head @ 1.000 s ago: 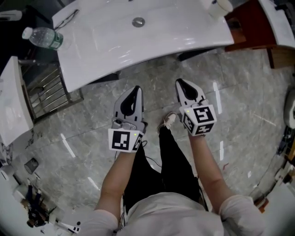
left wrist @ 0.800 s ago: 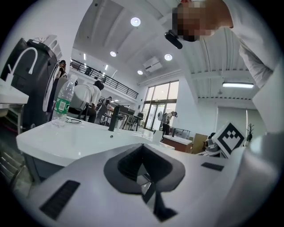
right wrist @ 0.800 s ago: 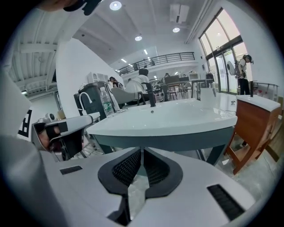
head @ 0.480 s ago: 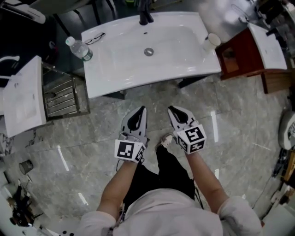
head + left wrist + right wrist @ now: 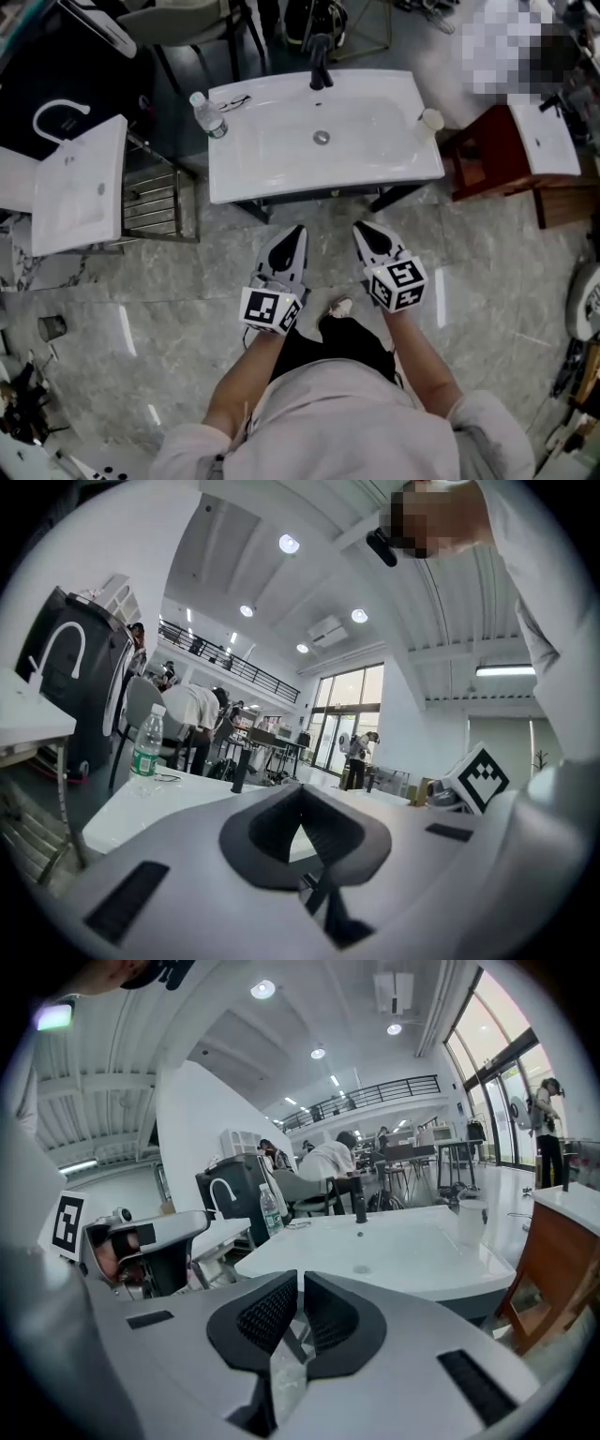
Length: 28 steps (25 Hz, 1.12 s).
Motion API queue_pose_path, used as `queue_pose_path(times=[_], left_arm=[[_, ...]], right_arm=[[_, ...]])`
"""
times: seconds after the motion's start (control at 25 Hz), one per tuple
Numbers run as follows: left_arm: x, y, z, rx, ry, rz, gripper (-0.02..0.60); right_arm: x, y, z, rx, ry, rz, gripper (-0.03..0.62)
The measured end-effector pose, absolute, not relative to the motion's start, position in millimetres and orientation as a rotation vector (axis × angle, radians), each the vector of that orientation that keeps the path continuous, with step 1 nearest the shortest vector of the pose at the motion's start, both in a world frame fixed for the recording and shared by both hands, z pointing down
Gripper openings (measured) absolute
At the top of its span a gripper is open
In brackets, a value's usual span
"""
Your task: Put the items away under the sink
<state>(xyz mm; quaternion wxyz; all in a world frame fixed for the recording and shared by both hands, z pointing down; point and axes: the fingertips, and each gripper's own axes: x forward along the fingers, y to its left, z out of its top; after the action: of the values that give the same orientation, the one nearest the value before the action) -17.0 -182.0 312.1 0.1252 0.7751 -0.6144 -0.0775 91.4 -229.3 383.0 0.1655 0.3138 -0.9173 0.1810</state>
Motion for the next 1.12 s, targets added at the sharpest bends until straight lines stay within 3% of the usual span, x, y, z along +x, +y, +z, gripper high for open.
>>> queue_pose_path(times=[0.56,1.12], left_arm=[[-55.0,-131.3,224.0,2.303,-1.995,-0.268,0.003],[-80.3,-70.1,190.2,2.340,-2.022,-0.330,0.003]], right_arm=[[93.6,-198.9,268.8,0.792,-2.861,0.301,0.048],[69.2,-148.0,223.6,0.769,-2.998,0.236,0.048]])
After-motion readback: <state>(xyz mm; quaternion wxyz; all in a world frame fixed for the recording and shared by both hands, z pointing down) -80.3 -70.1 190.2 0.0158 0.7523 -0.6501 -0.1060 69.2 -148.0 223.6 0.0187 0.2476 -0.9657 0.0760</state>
